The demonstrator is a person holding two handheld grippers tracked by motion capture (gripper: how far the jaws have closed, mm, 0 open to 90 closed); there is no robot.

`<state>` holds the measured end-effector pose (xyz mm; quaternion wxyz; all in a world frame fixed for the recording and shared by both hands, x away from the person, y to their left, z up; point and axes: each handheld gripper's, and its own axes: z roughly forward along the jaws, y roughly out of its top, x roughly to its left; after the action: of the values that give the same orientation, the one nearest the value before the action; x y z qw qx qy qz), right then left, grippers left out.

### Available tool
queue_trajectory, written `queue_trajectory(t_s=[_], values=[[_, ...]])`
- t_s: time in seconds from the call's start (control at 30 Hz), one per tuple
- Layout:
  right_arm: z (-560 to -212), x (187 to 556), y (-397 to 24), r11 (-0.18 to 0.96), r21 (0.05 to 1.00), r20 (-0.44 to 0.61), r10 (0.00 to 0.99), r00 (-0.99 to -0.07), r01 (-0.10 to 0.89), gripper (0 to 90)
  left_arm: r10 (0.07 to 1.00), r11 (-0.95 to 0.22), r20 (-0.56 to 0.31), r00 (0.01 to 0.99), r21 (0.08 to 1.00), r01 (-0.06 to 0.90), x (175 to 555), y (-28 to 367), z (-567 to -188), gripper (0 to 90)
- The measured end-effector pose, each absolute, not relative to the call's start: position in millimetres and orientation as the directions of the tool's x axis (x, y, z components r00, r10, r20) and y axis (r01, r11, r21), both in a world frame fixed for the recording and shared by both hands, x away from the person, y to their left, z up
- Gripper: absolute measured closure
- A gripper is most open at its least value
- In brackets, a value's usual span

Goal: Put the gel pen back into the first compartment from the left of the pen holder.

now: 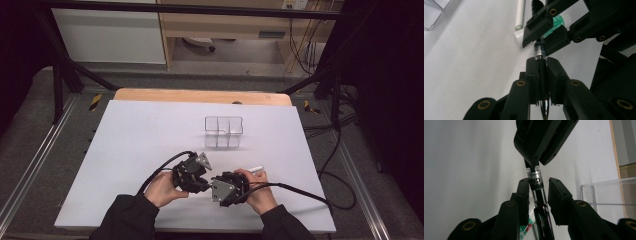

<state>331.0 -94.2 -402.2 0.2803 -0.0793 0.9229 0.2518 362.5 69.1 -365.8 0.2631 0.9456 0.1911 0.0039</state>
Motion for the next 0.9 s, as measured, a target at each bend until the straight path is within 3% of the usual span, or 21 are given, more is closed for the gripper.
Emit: queue_trajectory(t_s=[0.43, 0.67, 0.9], values=[[-404, 327, -95, 0.857, 0.364, -0.600, -0.083, -0.795, -0.364, 77.9, 0.354, -0.789, -0.098, 0.930, 0.503, 0.353, 362, 67, -365, 79.2], [-400, 327, -97, 0.845, 0.385, -0.602, -0.074, -0.795, -0.370, 79.3, 0.343, -0.768, -0.103, 0.934, 0.542, 0.342, 362, 75, -361, 78.1], [-392, 331, -102, 0.863, 0.388, -0.595, -0.033, -0.803, -0.323, 79.3, 0.386, -0.736, -0.068, 0.920, 0.579, 0.352, 361, 95, -357, 58.2]])
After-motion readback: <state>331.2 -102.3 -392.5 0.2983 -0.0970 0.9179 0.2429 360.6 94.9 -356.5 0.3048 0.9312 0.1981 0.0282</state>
